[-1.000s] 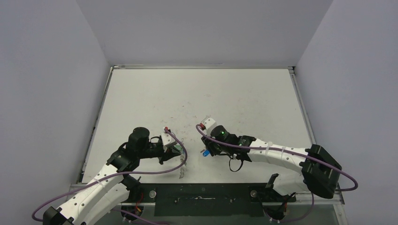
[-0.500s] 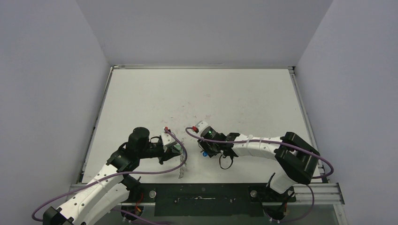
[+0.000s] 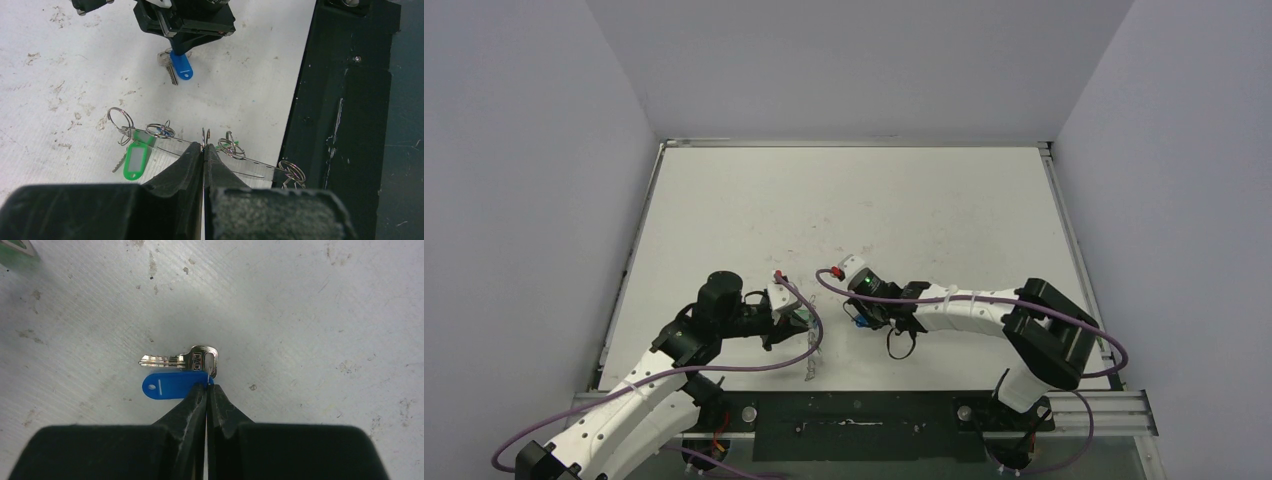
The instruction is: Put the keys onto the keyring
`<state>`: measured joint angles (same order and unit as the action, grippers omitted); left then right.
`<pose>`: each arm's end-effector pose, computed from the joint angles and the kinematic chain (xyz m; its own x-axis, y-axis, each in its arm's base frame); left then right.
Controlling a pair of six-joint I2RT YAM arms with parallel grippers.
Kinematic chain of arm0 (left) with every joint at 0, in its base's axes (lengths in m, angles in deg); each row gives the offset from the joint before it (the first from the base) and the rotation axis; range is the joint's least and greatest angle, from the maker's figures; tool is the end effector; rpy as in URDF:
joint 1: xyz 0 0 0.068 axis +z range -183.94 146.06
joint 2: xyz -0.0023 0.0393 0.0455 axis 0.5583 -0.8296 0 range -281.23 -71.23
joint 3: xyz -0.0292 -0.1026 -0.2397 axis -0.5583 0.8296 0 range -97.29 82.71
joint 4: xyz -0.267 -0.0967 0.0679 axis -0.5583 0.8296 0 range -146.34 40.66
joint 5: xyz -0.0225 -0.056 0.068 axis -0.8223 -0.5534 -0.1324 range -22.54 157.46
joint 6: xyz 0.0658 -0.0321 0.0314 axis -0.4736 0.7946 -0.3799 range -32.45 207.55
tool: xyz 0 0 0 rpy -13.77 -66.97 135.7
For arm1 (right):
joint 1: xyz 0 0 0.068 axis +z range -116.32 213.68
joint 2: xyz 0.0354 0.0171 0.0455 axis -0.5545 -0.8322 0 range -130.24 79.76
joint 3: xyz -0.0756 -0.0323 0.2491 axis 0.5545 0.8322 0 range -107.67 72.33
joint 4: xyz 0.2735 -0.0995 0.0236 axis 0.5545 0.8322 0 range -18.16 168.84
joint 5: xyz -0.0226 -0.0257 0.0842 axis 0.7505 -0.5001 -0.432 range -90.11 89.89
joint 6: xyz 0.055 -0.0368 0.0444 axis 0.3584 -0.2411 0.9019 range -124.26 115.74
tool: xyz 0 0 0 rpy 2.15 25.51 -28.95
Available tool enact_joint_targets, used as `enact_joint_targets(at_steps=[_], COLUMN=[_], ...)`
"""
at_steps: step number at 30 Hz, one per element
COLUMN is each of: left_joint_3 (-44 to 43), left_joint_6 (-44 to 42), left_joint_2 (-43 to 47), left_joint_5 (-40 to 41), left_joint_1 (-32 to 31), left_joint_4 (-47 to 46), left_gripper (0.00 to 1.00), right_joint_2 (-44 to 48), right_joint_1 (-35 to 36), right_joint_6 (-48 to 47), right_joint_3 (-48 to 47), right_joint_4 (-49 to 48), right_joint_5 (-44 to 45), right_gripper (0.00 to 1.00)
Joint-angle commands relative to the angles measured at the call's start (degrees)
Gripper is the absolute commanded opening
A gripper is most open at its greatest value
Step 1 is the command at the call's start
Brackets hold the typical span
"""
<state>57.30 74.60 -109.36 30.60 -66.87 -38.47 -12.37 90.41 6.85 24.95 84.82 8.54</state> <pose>0.1586 -0.1517 0.2018 -0.2216 0.3572 -0.9074 0.9420 0.3190 -0.1045 0.1975 0.2822 0.0939 -0.6060 -0.5763 -0.5484 -0.6785 0.7343 -0.0219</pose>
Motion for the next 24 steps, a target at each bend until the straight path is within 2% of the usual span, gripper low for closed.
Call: enact_joint_targets(at_steps=[1, 7, 17, 24], left_joint_3=[-2.98, -2.98, -2.89, -3.06], left_joint_6=[-0.91, -0.94, -0.93, -0.56], left_joint_2=[0.08, 0.24, 0.29, 0.20], left_joint_5=[-0.41, -0.40, -0.34, 1.01], left_joint_1=[-0.27, -0.30, -0.30, -0.25], left_joint_4=[-1.41, -1.36, -1.43, -1.00], left_gripper=[0.00, 0.00, 0.00, 0.00], right_joint_2=[5.56, 11.51, 14.41, 19.23], right_joint_1=[0.15, -1.02, -2.36, -3.20], right_joint_6=[-0.27, -0.27, 0.14, -0.22], right_joint_3=[0.66, 2.68, 2.73, 4.38], right_joint_4=[0.46, -0.20, -0.14, -2.24], right_joint_5=[2.16, -1.34, -6.52, -16.30], right_gripper=[0.00, 0.00, 0.00, 0.00])
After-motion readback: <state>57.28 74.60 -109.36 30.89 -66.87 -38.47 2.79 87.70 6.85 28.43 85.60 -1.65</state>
